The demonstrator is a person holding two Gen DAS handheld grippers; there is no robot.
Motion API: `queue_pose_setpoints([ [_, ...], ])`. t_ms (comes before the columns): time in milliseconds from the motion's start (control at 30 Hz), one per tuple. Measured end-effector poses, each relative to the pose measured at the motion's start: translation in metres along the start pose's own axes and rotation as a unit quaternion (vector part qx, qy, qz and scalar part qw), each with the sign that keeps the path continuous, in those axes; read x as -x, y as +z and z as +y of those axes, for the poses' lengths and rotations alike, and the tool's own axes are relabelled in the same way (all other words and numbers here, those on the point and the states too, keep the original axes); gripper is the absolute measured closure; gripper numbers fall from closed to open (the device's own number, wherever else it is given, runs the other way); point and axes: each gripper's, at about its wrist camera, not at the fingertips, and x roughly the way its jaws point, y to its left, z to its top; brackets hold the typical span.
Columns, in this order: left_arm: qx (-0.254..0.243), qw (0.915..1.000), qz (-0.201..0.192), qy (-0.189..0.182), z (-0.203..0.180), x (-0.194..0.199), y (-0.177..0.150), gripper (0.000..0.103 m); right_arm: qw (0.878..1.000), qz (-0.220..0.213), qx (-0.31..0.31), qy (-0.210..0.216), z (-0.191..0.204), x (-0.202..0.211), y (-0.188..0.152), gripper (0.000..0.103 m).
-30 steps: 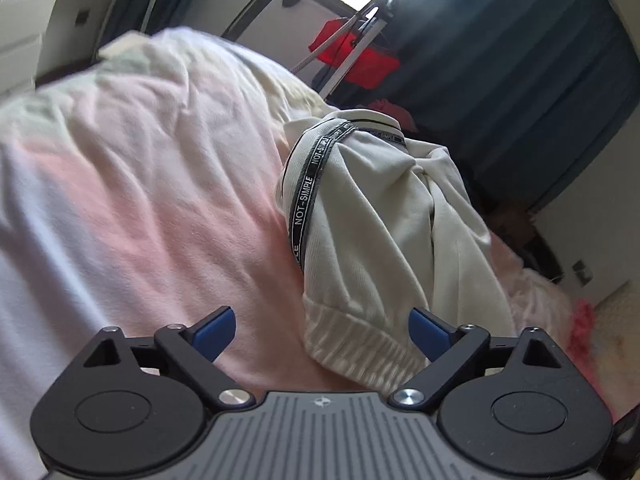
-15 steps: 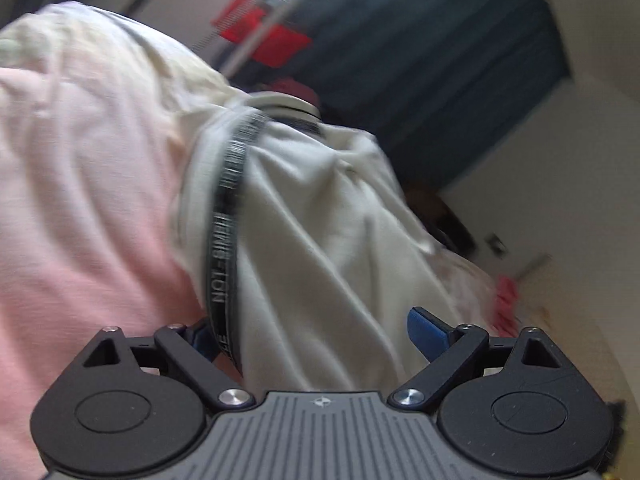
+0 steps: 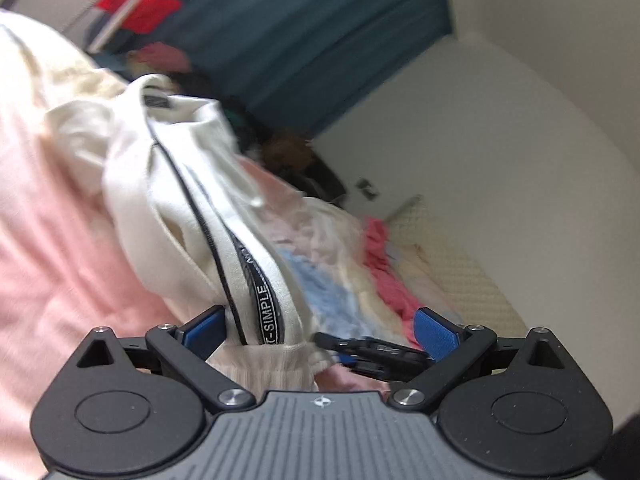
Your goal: Fold clothes
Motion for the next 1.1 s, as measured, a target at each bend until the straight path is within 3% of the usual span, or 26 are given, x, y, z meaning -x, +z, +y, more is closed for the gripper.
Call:
queue_pose_setpoints([
  [167,0.069,0.994,0.01,0.084,0.029,0.002,-0.008,0.009,1.0,0.0,-0.001,-0.002,0.002,0.005,-0.001,0.053],
  [267,0.094,0.9898,0.021,0.106,0.041,-0.003,-0.013,0.013,1.0,-0.006,-0.009,0.005,0.001,0.008,0.0,0.053],
  [467,0.144,0.9752,0.017,0.167,0.046,-0.019,-0.025,0.028,0.995,-0.03,-0.09,0.041,-0.022,0.014,0.007,0.048],
  [500,0.149,0.9736,0.012,0.173,0.046,-0.023,-0.026,0.031,0.994,-0.035,-0.099,0.04,-0.025,0.015,0.008,0.042],
  [600,0.146,0.9691,0.014,0.198,0.042,-0.033,-0.034,0.043,0.993,-0.029,-0.104,0.046,-0.031,0.007,0.011,0.041],
  [733,0.123,0.961,-0.017,0.247,0.024,-0.035,-0.051,0.05,0.994,0.02,-0.079,0.066,-0.028,-0.014,0.008,0.041],
  [800,0.143,0.957,-0.039,0.25,0.022,-0.031,-0.059,0.06,0.997,0.027,-0.053,0.05,-0.025,-0.019,0.007,0.042],
  [967,0.166,0.9507,-0.083,0.249,0.024,-0.026,-0.058,0.081,0.993,0.044,-0.08,0.07,-0.037,-0.03,0.005,0.042],
  [1100,0.155,0.9391,-0.147,0.269,0.018,-0.019,-0.046,0.088,0.99,0.075,-0.065,0.1,-0.026,-0.03,0.001,0.044],
])
